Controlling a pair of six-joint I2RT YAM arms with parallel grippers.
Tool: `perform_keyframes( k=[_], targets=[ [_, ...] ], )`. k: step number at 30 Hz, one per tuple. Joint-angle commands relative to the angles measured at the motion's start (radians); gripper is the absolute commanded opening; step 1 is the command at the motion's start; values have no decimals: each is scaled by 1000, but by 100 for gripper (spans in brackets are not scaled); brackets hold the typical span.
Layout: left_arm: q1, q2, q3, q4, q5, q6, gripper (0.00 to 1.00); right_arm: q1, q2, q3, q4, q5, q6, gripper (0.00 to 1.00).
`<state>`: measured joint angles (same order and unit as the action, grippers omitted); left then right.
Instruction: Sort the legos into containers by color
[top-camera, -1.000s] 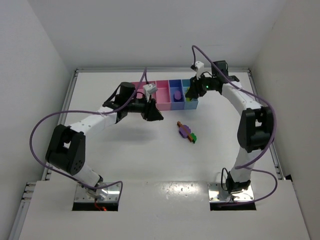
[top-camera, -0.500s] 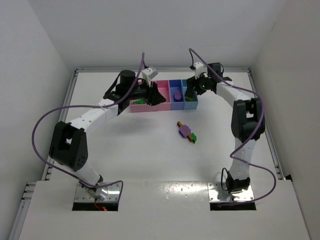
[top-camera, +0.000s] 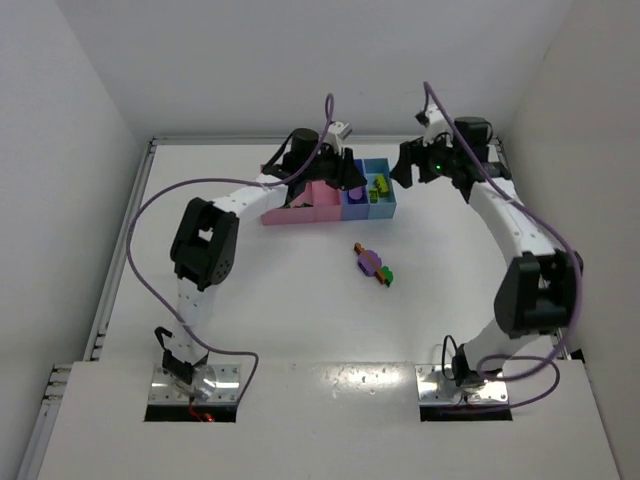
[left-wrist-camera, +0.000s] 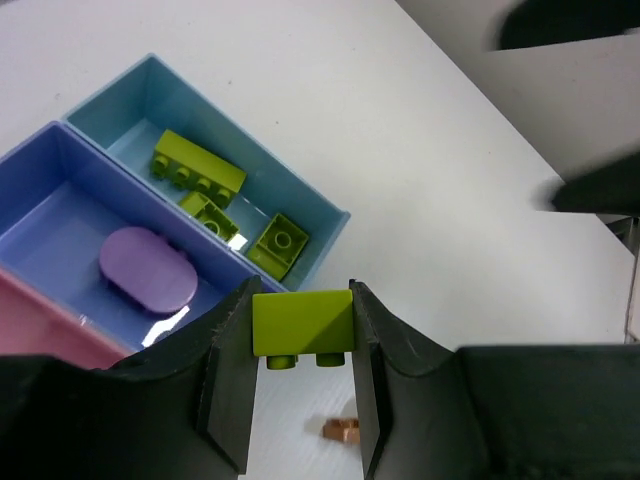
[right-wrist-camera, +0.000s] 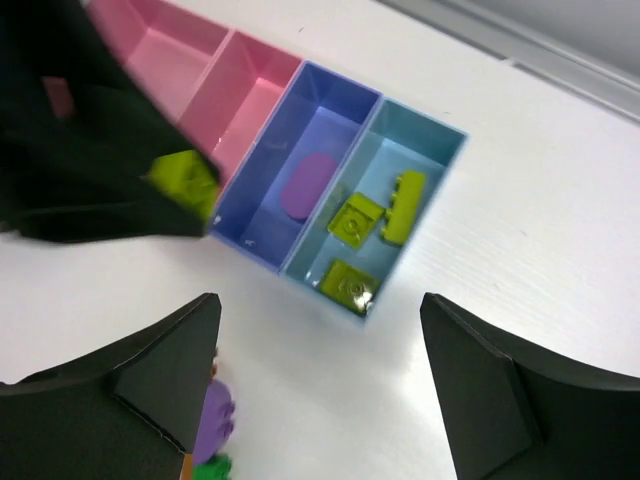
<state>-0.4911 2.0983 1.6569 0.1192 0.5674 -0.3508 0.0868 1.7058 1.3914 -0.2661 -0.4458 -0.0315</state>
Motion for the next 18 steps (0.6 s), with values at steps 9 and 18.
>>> perform_keyframes(
  k=[9, 18],
  targets=[
    [-52, 256, 311, 83, 8, -83, 2, -130, -362, -268, -174, -25, 8, 82],
    [-61, 439, 541, 40, 19, -114, 31, -139, -399, -295, -249, -36, -37, 82]
  ],
)
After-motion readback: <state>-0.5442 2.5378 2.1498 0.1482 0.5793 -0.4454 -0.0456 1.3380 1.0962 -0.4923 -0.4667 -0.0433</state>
